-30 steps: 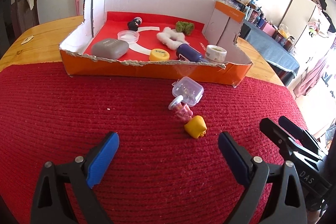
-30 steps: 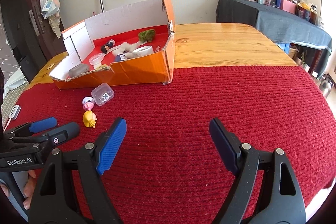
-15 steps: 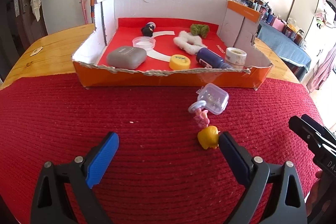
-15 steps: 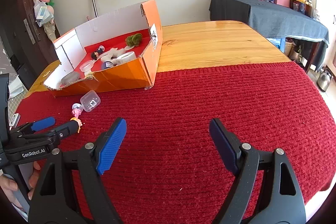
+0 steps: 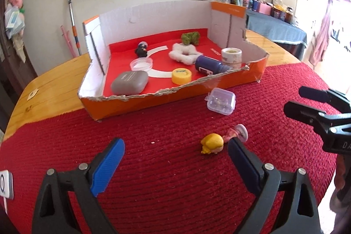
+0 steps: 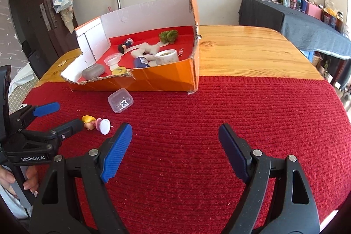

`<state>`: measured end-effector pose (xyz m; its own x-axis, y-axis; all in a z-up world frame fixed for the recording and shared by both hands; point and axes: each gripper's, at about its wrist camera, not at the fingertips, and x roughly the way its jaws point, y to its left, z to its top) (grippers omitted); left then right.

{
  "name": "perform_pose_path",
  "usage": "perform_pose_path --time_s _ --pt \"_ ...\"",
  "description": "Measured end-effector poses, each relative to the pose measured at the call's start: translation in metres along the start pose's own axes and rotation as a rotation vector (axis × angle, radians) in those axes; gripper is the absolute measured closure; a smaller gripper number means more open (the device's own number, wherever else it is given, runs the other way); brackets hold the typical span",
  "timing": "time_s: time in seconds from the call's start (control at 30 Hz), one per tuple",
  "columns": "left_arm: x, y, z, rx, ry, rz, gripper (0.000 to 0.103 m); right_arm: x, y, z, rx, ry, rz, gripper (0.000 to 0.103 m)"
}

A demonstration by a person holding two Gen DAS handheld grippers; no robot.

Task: Organize objects
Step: 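Move left tool to yellow-haired figurine while right tool approaches clear plastic box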

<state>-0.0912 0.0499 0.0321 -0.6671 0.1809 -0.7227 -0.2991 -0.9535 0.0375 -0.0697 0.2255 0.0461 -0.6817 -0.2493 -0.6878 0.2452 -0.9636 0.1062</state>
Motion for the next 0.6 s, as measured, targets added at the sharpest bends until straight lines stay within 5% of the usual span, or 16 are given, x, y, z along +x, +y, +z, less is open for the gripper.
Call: perform_pose_path --time_s 0.23,0.5,0.6 --pt "0.018 -0.013 0.004 0.088 0.076 -0.179 0.029 -0.005 -0.004 0.003 -0.031 -0.007 0.000 0.022" --pt "0.012 -0.025 0.001 0.114 0.059 -0.250 0.062 -0.004 -0.014 -0.001 0.014 -0.005 0.011 0.022" --pt "0.012 -0.027 0.003 0.118 0.055 -0.253 0.062 -0.005 -0.014 -0.002 0.024 -0.009 0.027 0.022"
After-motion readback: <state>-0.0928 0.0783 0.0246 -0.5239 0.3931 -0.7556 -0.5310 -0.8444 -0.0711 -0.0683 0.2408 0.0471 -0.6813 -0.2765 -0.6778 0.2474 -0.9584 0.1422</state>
